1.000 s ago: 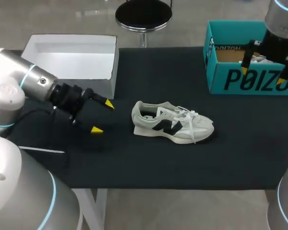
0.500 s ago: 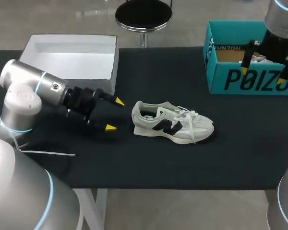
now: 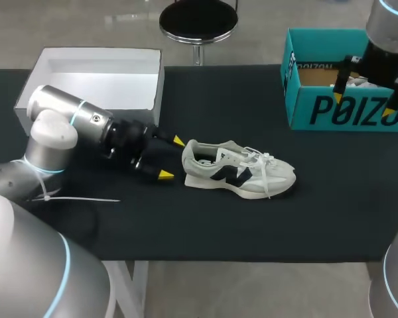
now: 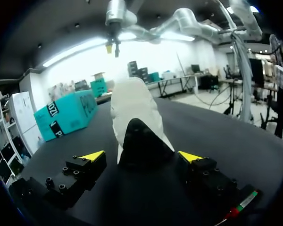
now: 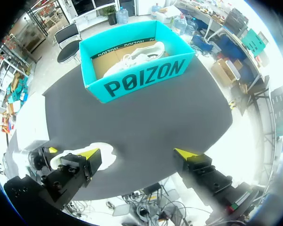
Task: Take the shoe out of the shoebox, open the shoe tongue, remove and reinsert the insole, then place the shoe into the shoebox
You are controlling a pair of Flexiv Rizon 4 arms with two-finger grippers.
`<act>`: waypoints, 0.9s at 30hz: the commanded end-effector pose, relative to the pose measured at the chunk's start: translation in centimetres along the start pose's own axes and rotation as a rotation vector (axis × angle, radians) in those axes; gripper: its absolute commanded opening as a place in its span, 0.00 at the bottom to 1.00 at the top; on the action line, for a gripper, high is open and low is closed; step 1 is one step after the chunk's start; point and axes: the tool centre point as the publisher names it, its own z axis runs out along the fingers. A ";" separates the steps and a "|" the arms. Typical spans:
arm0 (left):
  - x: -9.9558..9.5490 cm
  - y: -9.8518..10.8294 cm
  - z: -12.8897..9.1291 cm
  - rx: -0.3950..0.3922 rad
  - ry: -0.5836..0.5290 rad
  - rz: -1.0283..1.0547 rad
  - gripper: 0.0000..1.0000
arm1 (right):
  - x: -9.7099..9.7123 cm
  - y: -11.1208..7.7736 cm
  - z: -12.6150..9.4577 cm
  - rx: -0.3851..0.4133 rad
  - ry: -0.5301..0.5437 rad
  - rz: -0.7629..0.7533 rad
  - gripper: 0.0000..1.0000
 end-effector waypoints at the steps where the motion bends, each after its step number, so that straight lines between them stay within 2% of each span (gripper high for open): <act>1: -0.8 0.6 1.0 0.035 0.027 -0.006 1.00 | 0.0 0.0 0.1 0.000 0.001 0.000 1.00; 10: -0.1 0.2 2.0 0.055 0.081 -0.031 1.00 | 0.0 0.0 0.1 0.000 0.001 0.000 1.00; 18: 0.2 -0.1 3.0 0.084 0.061 -0.059 1.00 | 0.0 0.0 0.1 0.000 0.001 0.000 1.00; 27: 0.6 -0.2 3.0 0.089 0.043 -0.077 1.00 | 0.0 0.0 0.1 0.000 0.001 0.000 1.00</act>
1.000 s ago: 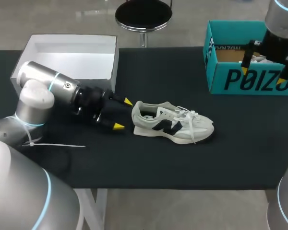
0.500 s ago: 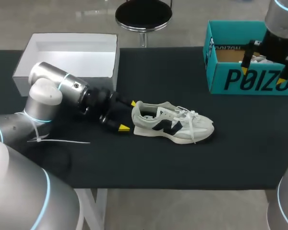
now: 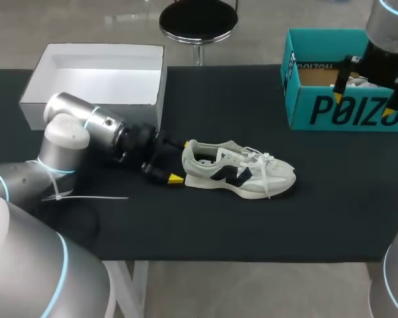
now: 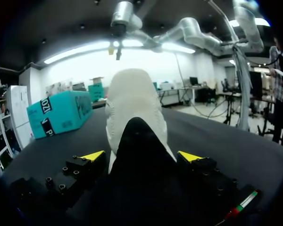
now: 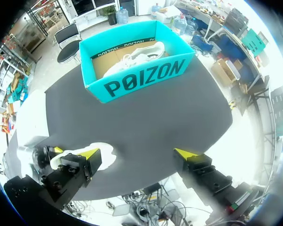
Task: Take the shoe out of the shoebox, open the shoe tongue, remove and reinsert the insole, then place the shoe into the shoebox
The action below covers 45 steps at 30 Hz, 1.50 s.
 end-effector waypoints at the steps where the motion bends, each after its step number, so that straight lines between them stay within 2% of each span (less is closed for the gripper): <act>1: 0.3 0.0 0.1 -0.001 -0.009 -0.002 1.00 | 0.0 0.0 0.1 0.000 0.001 0.000 1.00; 14: 2.4 -0.9 -0.1 0.002 0.006 -0.011 1.00 | 0.0 0.0 0.1 0.000 0.001 0.000 1.00; 25: 3.6 -1.5 0.4 0.001 -0.041 -0.071 1.00 | 0.0 0.0 0.1 0.000 0.001 0.000 1.00; 35: 3.6 -2.0 0.8 -0.080 -0.083 -0.100 1.00 | 0.0 0.0 0.1 0.000 0.001 0.000 1.00; 41: 3.6 -1.4 1.2 -0.151 -0.108 -0.126 1.00 | 0.0 0.0 0.1 0.000 0.001 0.000 1.00; 45: 3.6 -1.0 1.7 -0.156 -0.118 -0.135 1.00 | 0.0 0.0 0.1 0.000 0.001 0.000 1.00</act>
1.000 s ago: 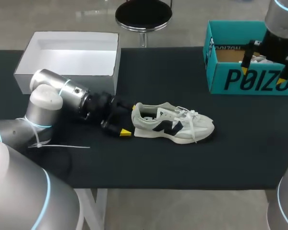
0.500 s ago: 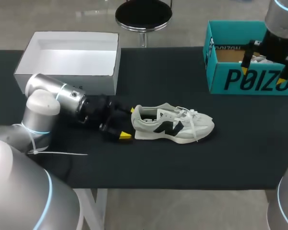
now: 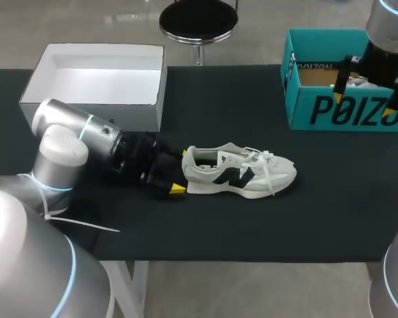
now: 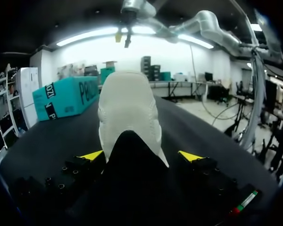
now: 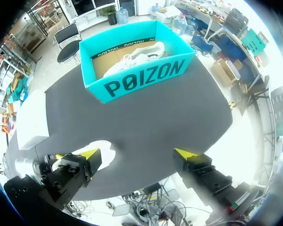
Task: Take the shoe out of the shoebox, open the shoe tongue, remove and reinsert the insole, then place the shoe into the shoebox
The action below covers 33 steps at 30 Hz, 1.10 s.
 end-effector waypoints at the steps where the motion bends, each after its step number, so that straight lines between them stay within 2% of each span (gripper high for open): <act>1: 0.5 0.3 1.0 -0.009 -0.020 -0.014 1.00 | 0.0 0.0 0.1 0.000 0.001 0.000 1.00; 19: -0.8 2.1 2.3 0.013 -0.090 -0.057 1.00 | 0.0 0.0 0.1 0.000 0.001 0.000 1.00; 33: -1.4 1.5 2.6 0.058 -0.112 -0.064 1.00 | 0.0 0.0 0.1 0.000 0.001 0.000 1.00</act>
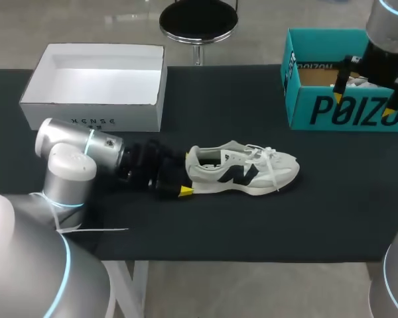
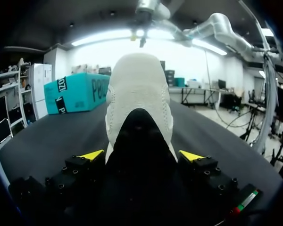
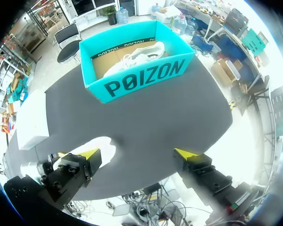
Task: Take the shoe out of the shoebox, open the shoe tongue, remove and reinsert the insole, then place the shoe into the shoebox
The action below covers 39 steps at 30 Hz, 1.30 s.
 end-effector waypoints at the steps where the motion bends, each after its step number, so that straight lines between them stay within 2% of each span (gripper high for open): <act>1: -0.3 0.3 0.8 -0.001 0.001 0.003 1.00 | 0.0 0.0 0.1 0.000 0.001 0.000 1.00; 20: -0.7 -0.3 0.6 -0.016 -0.010 -0.002 1.00 | 0.0 0.0 0.1 0.000 0.001 0.000 1.00; 21: -0.7 -0.3 0.6 -0.024 -0.005 -0.001 0.90 | 0.0 0.0 0.1 0.000 0.001 0.000 1.00; 22: -0.8 -0.3 0.5 -0.025 -0.004 -0.001 0.06 | 0.0 0.0 0.1 0.000 0.001 0.000 1.00; 23: -0.8 -0.3 0.5 -0.025 -0.004 0.019 0.00 | 0.0 0.0 0.1 0.000 0.001 0.000 1.00; 39: -0.9 -0.4 0.6 -0.030 0.008 0.035 0.00 | 0.0 0.0 0.1 0.000 0.001 0.000 1.00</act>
